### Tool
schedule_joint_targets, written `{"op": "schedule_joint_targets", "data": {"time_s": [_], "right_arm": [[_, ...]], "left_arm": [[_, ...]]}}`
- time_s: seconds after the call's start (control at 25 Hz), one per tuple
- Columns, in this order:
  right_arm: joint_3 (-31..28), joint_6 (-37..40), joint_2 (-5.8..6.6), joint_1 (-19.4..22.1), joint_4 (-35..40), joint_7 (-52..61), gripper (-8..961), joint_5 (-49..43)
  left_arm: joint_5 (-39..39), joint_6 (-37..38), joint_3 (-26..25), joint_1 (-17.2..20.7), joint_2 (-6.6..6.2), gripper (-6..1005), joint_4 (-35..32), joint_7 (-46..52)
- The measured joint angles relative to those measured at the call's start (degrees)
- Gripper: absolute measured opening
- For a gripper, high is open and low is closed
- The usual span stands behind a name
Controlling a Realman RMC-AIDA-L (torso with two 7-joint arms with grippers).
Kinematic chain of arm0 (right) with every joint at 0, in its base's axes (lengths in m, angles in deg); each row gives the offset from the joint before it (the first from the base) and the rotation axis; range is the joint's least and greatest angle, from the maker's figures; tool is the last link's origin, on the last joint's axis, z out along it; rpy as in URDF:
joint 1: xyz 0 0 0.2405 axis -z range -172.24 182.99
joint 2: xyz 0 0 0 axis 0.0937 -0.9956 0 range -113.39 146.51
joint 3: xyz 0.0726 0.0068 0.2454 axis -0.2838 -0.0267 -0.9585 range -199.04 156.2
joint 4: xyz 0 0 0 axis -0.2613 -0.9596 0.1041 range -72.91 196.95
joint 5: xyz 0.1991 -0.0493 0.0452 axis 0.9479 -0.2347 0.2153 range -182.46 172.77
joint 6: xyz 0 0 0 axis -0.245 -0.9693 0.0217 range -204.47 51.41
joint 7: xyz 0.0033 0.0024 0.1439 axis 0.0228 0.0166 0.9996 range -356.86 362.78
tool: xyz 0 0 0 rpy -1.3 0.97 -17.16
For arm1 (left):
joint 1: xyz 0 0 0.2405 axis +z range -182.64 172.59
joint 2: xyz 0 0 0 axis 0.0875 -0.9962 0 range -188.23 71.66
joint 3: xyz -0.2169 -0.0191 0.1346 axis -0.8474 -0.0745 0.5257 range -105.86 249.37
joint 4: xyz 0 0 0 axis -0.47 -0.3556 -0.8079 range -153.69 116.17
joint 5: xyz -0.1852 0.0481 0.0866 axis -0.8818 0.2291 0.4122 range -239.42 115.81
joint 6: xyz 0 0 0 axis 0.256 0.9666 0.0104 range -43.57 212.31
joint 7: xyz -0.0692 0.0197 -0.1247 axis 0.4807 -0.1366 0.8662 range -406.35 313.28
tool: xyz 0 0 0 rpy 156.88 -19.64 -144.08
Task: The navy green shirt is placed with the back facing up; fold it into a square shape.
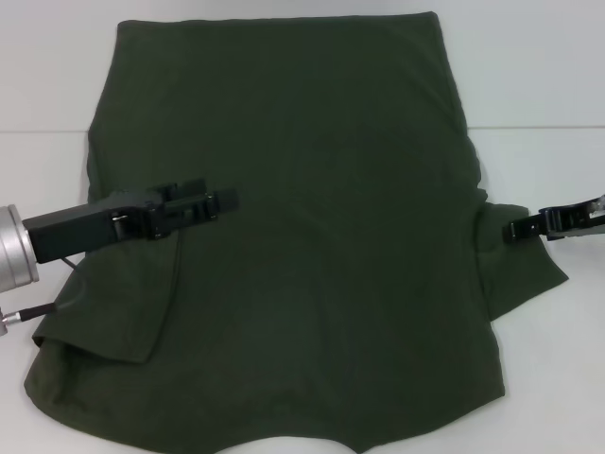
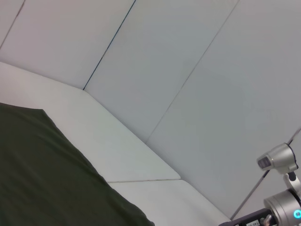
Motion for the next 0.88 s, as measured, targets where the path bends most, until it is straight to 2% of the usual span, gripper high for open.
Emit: {"op": "schedule_joint_targets", "data": {"time_s": [0.32, 0.6, 0.72, 0.88], "right_arm": [[0.1, -1.5, -1.23, -0.1, -0.3, -2.5, 790, 0.3], [0.0, 1.3, -1.44, -0.2, -0.2, -3.5, 790, 0.4], [-0.4, 4.5, -1.34, -0.1, 0.5, -3.8, 790, 0.5], [-0.6, 5.2, -1.09, 0.5, 1.5, -3.7, 789, 0.5]], "left_arm": [[0.0, -0.2, 0.0, -0.3, 0.00, 811, 0.6, 0.0], [0.0, -0.3, 0.0, -0.2, -0.02, 812, 0.6, 0.0], [0.0, -0.3, 0.0, 0.0, -0.07, 812, 0.6, 0.0], [-0.1, -0.2, 0.0, 0.0, -0.03, 813, 0.6, 0.0]]}}
